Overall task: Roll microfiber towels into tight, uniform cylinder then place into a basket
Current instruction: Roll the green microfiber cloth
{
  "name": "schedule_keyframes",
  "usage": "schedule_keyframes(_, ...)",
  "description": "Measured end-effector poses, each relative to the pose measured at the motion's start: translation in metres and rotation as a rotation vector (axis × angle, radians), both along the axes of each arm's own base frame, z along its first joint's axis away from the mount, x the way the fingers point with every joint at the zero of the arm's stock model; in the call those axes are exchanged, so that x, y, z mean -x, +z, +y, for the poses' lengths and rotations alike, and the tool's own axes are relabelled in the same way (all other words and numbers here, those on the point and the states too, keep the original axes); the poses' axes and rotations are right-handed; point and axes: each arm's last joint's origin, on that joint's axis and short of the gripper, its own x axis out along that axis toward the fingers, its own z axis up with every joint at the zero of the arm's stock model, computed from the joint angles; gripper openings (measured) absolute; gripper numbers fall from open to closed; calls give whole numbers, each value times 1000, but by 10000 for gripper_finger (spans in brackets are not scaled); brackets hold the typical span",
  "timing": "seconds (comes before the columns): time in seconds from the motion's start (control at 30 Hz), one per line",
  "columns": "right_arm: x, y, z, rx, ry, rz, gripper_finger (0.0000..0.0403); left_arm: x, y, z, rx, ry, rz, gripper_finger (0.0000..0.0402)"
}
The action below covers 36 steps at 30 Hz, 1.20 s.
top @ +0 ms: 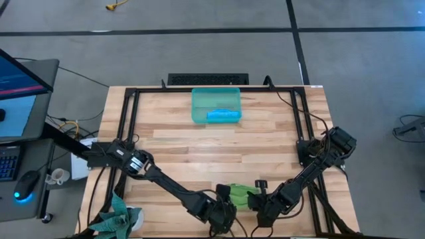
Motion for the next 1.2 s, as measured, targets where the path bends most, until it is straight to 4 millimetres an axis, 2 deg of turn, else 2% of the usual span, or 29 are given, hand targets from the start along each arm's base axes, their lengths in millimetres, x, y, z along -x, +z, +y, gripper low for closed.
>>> schedule_keyframes(0.17,-2,0,0,-20,-2,1,20,-4,-8,3,-37,-20,6,214)
schedule_keyframes(0.43,-2,1,1,-49,7,12,12,1,-13,9,-211,9,19,202)
schedule_keyframes(0.77,-2,1,2,-69,19,28,15,-3,-30,28,-117,-10,94,194)
schedule_keyframes(0.93,-2,1,4,-103,38,48,18,-6,-32,35,-59,59,100,193)
schedule_keyframes(1.07,-4,2,6,-143,68,49,19,-7,-33,36,23,97,109,160)
schedule_keyframes(1.2,-5,3,10,-198,96,48,13,-8,-30,35,166,122,135,78)
